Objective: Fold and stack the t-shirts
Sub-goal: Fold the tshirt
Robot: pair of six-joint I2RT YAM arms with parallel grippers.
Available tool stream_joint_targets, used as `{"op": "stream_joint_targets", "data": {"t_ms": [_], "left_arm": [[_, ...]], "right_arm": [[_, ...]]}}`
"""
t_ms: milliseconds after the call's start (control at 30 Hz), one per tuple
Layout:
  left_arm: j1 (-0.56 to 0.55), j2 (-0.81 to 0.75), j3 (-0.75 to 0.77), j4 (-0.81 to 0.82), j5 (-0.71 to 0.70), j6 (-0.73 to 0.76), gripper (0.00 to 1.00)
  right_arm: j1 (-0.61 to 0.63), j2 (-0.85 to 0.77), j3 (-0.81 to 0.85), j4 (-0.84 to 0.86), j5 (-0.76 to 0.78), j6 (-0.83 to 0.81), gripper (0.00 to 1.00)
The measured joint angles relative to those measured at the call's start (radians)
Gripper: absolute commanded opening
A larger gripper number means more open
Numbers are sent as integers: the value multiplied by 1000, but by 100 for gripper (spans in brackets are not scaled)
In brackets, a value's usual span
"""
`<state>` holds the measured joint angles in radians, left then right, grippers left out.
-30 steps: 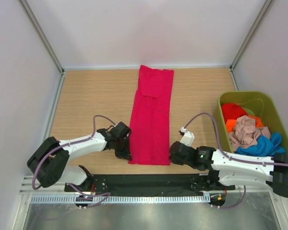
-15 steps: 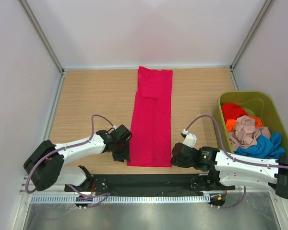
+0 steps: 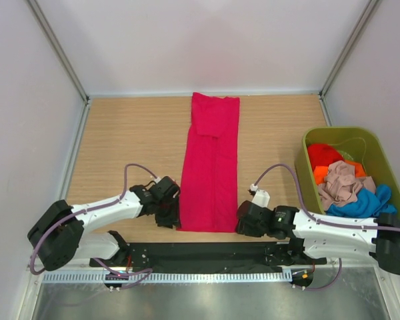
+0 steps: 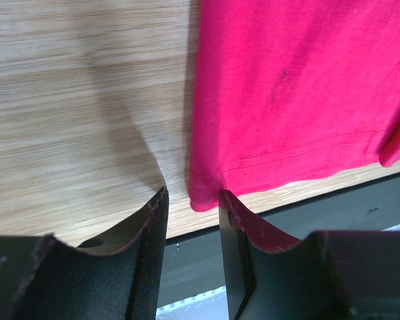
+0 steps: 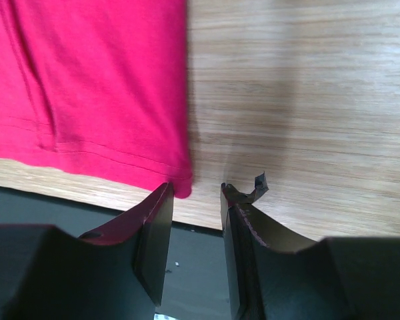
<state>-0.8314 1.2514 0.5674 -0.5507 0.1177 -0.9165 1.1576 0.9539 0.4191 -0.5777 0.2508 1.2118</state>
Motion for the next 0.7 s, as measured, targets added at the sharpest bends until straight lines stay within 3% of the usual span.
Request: {"op": "stream_joint_targets", "data": {"t_ms": [233, 333, 433, 467, 533, 567, 700], "left_arm": [[0, 11, -6, 34, 26, -1, 31], [0, 10, -13, 44, 30, -6, 22], [0, 3, -25, 50, 31, -17, 1], [0, 0, -29, 53, 31, -20, 0], [0, -8, -35, 58, 32, -23, 1], [0, -13, -39, 58, 32, -24, 0], [-5, -47, -58, 55, 32, -33, 1]], "right_arm": [[0, -48, -51, 39, -5, 21, 41], [0, -48, -59, 71, -11, 21, 41], [0, -29, -59, 101, -17, 18, 40], [0, -22, -58, 110, -19, 17, 37], [0, -3, -53, 120, -21, 11, 17], [0, 5, -53, 119, -23, 8, 2], [0, 0, -53, 105, -28, 14, 1]]}}
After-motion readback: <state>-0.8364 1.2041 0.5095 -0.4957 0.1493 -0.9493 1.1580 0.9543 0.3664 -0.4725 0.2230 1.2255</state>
